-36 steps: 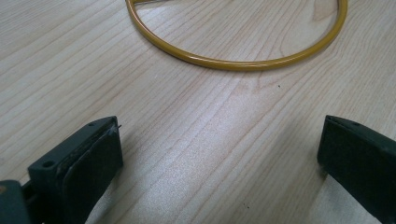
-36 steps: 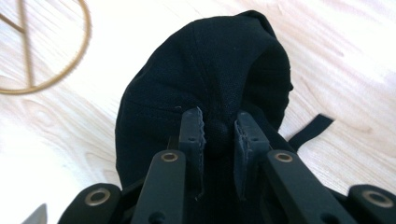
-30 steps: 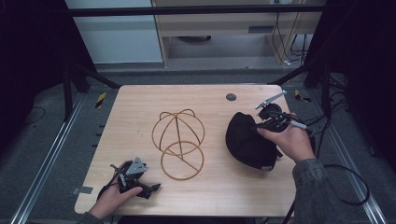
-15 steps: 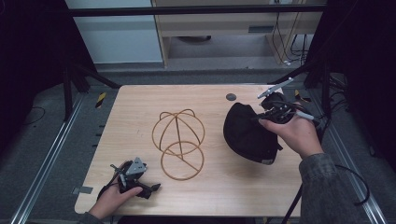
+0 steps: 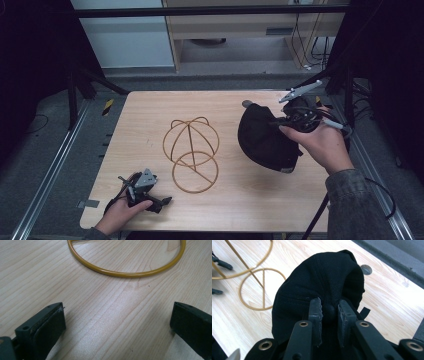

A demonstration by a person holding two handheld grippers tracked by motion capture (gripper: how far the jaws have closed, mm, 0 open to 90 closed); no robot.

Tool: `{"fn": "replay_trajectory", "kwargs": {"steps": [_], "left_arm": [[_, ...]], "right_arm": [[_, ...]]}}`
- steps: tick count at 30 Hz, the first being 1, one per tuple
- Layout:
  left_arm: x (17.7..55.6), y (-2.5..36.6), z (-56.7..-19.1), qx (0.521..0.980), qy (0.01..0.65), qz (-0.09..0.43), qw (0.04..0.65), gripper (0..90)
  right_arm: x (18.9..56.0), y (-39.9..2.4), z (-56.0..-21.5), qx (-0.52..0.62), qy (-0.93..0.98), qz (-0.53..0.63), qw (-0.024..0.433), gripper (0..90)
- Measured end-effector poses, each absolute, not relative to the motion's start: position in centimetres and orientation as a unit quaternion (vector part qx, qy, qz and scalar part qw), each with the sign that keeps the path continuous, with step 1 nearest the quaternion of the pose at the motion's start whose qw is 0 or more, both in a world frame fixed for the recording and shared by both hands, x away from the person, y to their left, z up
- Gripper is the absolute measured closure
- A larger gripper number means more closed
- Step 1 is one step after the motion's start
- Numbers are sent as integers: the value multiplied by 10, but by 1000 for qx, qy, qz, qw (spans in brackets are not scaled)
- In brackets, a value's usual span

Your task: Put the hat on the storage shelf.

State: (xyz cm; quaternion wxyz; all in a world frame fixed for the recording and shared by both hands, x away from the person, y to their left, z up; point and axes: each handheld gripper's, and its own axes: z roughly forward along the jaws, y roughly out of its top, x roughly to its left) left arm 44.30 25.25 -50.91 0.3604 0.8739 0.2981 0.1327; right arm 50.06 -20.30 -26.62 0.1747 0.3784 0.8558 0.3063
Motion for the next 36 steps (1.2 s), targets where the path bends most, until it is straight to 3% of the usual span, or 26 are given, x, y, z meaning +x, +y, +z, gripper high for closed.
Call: {"fn": "replay_trajectory", "kwargs": {"steps": [36], "left_arm": [[443,253,-509,874,298,133,360,0]], "right_arm": [[446,-191,-221,324,841,385,200,763]]}}
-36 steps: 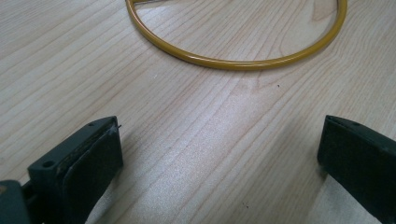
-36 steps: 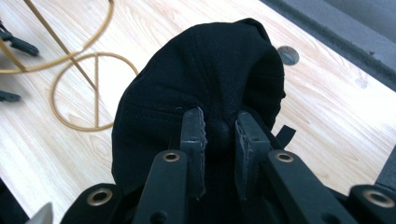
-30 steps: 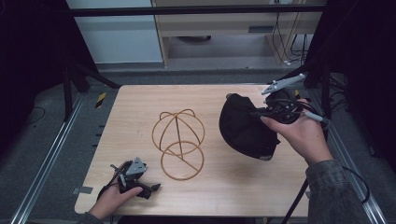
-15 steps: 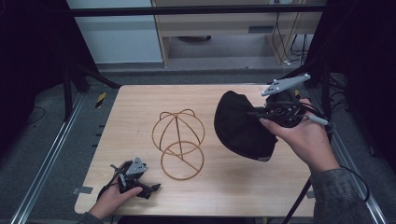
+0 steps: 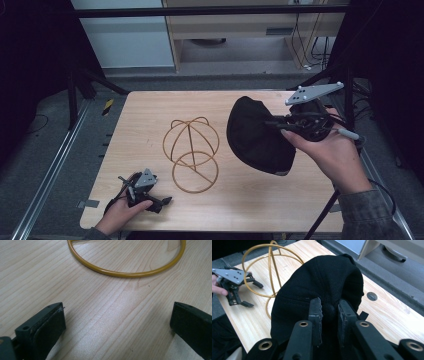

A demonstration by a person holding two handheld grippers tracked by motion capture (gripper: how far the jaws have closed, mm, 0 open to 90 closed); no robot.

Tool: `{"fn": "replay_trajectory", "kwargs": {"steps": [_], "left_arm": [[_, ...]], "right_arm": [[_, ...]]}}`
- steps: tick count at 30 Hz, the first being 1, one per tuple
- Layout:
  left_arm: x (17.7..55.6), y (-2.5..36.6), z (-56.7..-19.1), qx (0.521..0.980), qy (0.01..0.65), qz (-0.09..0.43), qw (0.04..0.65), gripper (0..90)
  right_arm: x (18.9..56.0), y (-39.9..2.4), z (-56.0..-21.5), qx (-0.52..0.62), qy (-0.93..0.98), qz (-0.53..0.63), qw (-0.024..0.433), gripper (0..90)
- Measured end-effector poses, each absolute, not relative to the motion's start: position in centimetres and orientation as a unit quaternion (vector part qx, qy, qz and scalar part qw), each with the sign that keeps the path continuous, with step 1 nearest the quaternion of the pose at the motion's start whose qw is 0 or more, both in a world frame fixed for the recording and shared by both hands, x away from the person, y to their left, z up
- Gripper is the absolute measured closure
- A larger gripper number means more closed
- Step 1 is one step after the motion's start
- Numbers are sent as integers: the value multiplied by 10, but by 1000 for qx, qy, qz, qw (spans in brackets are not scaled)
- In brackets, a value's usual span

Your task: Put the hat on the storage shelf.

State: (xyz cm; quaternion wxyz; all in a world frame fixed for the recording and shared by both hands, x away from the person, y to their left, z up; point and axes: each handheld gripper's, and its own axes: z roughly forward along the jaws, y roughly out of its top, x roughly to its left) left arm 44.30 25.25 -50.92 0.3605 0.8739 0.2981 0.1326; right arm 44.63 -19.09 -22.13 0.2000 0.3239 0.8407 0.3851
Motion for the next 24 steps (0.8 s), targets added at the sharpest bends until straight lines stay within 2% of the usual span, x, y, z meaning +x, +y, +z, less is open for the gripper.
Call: {"fn": "replay_trajectory", "kwargs": {"steps": [24], "left_arm": [[443,253,-509,874,298,132,359,0]], "right_arm": [[436,-164,-194,285,830,433,207,767]]}}
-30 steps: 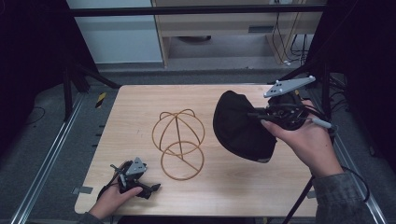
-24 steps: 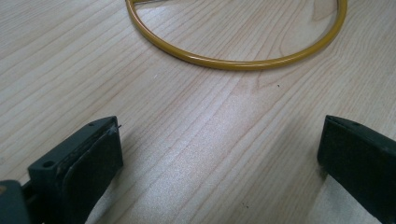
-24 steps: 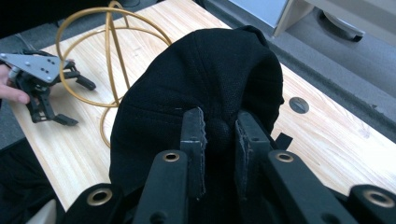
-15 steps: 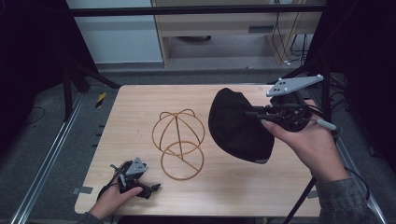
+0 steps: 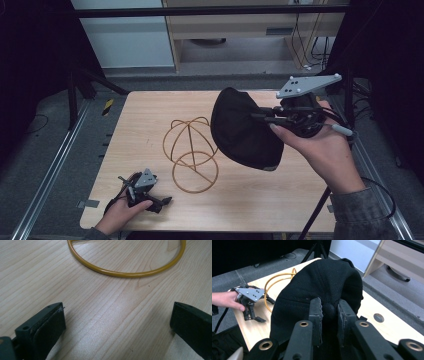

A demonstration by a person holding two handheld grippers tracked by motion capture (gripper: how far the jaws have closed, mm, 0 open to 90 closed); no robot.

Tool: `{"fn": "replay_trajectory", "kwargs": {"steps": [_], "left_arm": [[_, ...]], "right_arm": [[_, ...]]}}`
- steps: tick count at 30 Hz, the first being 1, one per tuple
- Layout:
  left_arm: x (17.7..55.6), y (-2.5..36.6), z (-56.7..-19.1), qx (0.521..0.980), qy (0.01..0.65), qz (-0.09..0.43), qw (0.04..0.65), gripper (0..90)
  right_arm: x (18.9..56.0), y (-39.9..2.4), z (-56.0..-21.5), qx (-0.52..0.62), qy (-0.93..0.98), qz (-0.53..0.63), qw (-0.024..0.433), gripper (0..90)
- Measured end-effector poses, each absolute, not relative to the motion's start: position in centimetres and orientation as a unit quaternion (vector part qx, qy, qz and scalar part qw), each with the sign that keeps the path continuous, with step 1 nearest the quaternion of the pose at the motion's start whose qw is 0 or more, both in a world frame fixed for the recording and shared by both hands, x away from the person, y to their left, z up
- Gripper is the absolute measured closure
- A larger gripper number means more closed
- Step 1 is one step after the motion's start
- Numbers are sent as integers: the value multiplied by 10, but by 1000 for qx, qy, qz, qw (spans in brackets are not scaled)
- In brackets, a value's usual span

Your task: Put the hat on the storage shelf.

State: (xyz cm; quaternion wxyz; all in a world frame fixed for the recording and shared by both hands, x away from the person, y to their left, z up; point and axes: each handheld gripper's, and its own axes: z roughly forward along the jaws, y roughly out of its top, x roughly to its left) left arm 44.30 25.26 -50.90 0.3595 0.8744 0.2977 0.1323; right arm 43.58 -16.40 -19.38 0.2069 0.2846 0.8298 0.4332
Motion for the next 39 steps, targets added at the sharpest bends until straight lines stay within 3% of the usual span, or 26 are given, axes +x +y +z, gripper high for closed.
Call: {"fn": "replay_trajectory", "kwargs": {"steps": [26,39], "left_arm": [[443,253,-509,874,298,132,360,0],[443,253,-509,874,298,133,360,0]], "right_arm": [[454,-100,-161,238,851,423,202,767],[474,-75,-161,233,859,414,193,767]]}}
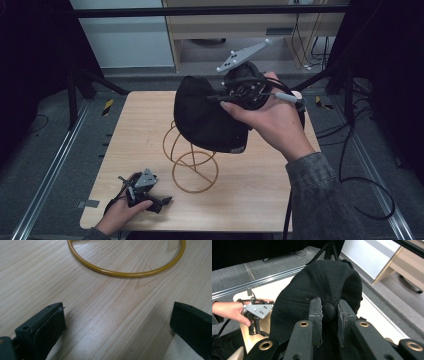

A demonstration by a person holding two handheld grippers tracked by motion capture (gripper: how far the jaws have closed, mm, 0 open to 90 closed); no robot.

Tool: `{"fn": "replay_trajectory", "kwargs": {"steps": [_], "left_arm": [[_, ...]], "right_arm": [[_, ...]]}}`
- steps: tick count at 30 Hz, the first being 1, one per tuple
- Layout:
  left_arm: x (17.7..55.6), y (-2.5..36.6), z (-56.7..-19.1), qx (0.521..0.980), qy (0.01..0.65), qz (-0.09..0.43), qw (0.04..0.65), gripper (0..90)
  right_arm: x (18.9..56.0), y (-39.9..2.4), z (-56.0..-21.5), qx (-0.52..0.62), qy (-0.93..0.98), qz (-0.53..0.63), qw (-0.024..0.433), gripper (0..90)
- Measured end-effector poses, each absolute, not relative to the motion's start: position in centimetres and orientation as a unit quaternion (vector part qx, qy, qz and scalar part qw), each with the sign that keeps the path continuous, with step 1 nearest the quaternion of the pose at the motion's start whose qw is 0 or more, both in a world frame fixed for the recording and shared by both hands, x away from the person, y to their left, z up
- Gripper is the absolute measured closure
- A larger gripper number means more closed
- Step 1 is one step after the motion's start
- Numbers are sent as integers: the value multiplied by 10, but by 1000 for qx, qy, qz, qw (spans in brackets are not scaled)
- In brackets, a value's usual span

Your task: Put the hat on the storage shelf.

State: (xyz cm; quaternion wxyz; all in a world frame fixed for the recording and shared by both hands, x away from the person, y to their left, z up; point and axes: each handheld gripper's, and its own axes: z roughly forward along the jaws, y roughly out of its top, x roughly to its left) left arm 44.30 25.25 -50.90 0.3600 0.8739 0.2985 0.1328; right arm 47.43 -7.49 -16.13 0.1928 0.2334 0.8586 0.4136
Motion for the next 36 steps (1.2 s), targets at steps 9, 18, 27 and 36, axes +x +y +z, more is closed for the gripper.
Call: {"fn": "replay_trajectory", "kwargs": {"steps": [9,18,27,36], "left_arm": [[443,253,-509,874,299,133,360,0],[443,252,-509,874,299,133,360,0],[443,252,-509,874,299,133,360,0],[443,253,-509,874,298,133,360,0]], "right_arm": [[483,-64,-169,230,867,401,183,766],[490,-46,-175,222,879,387,170,765],[495,-31,-182,218,887,375,157,763],[503,-22,-191,221,890,371,147,761]]}}
